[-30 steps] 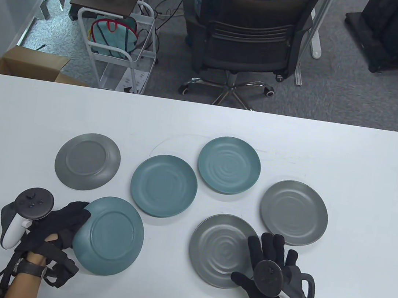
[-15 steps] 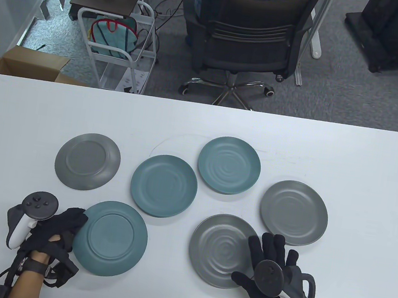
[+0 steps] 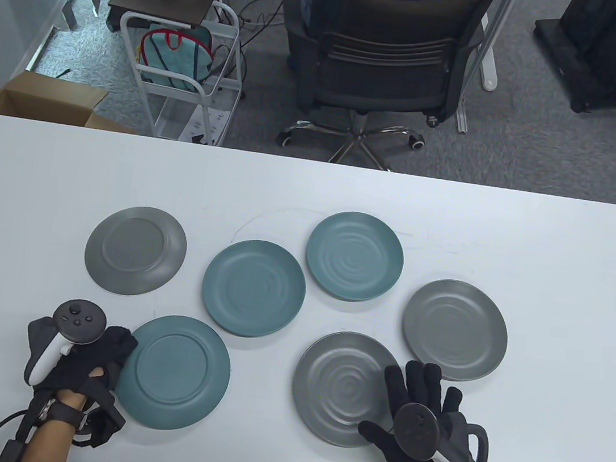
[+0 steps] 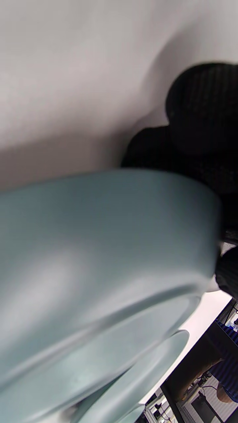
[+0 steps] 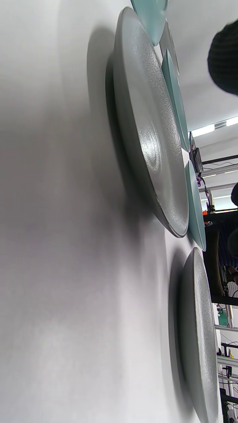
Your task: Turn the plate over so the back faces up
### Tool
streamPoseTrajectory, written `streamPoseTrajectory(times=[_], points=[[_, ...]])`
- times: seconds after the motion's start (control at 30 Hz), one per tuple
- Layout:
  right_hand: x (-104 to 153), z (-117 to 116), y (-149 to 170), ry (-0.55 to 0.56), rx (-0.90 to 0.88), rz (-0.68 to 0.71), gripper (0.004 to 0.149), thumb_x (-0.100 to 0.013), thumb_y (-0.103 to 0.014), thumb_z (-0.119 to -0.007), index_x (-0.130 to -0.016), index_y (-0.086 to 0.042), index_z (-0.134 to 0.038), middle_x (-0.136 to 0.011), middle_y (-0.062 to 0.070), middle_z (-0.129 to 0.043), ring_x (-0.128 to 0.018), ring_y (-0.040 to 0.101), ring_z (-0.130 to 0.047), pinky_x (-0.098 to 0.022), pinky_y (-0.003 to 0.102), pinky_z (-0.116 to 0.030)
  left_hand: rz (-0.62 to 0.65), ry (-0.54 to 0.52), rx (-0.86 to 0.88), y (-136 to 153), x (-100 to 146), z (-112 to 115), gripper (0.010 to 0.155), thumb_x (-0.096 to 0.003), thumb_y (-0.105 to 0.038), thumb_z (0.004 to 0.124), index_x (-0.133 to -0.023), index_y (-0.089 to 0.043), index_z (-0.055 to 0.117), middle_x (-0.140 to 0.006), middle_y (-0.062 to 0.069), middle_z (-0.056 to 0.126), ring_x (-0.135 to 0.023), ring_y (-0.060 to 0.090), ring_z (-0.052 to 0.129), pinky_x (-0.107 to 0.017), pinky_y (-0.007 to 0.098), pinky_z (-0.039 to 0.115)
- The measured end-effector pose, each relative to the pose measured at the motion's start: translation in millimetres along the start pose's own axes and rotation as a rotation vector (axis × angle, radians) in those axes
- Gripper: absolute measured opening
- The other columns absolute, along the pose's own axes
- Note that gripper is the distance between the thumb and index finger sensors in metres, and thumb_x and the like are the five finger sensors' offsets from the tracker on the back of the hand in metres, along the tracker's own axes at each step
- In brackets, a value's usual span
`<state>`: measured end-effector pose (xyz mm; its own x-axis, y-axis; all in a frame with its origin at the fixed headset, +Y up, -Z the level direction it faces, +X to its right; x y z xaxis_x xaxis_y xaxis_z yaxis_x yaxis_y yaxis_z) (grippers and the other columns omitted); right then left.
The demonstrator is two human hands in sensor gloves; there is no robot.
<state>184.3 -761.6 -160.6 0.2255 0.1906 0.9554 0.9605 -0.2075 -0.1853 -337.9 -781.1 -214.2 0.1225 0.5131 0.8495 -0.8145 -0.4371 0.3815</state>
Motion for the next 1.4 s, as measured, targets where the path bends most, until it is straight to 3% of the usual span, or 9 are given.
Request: streamPoseTrajectory(times=[0.83, 1.13, 1.4], points=[[0.7, -0.1, -0.3, 0.003, 0.005, 0.001, 0.094, -0.046, -0.067, -0.064, -0.114, -0.016, -0.024, -0.119, 0.024, -0.022, -0.108, 0.048, -0.017, -0.072, 0.074, -0.023, -0.048, -0.049, -0.177, -10.9, 2.7, 3.2, 0.060, -0.0590, -0.042, 0.060, -0.104, -0.003, 0.067, -0.079, 0.009, 0.090, -0.044, 0.027, 0.109, -0.029, 0.032, 0.091], [0.8, -0.4, -0.4, -0.001, 0.006, 0.000, 0.094, -0.046, -0.067, -0.064, -0.114, -0.016, -0.025, -0.119, 0.024, -0.022, -0.108, 0.048, -0.017, -0.072, 0.074, -0.023, -0.073, -0.102, -0.369, -23.8, 2.9, 8.7, 0.061, -0.0586, -0.043, 0.062, -0.104, -0.002, 0.068, -0.077, 0.008, 0.091, -0.042, 0.026, 0.109, -0.028, 0.031, 0.090], [0.7, -0.5, -0.1, -0.006, 0.006, -0.002, 0.094, -0.046, -0.067, -0.064, -0.114, -0.016, -0.024, -0.119, 0.024, -0.022, -0.108, 0.048, -0.017, -0.072, 0.074, -0.023, -0.076, -0.107, -0.413, -28.6, 1.8, 11.7, 0.061, -0.0586, -0.043, 0.062, -0.104, -0.002, 0.068, -0.077, 0.007, 0.090, -0.041, 0.026, 0.109, -0.028, 0.031, 0.090]])
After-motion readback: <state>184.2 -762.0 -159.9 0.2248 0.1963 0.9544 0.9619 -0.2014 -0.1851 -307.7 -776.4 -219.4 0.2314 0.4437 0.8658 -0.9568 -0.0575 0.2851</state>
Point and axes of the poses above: the tracker on the back of each hand, its own y axis roughly to the little-finger side, its own x axis roughly from the fingertips to the wrist, z = x × y, the point moved 1 cm from there along -x, roughly from the wrist to the fingertips
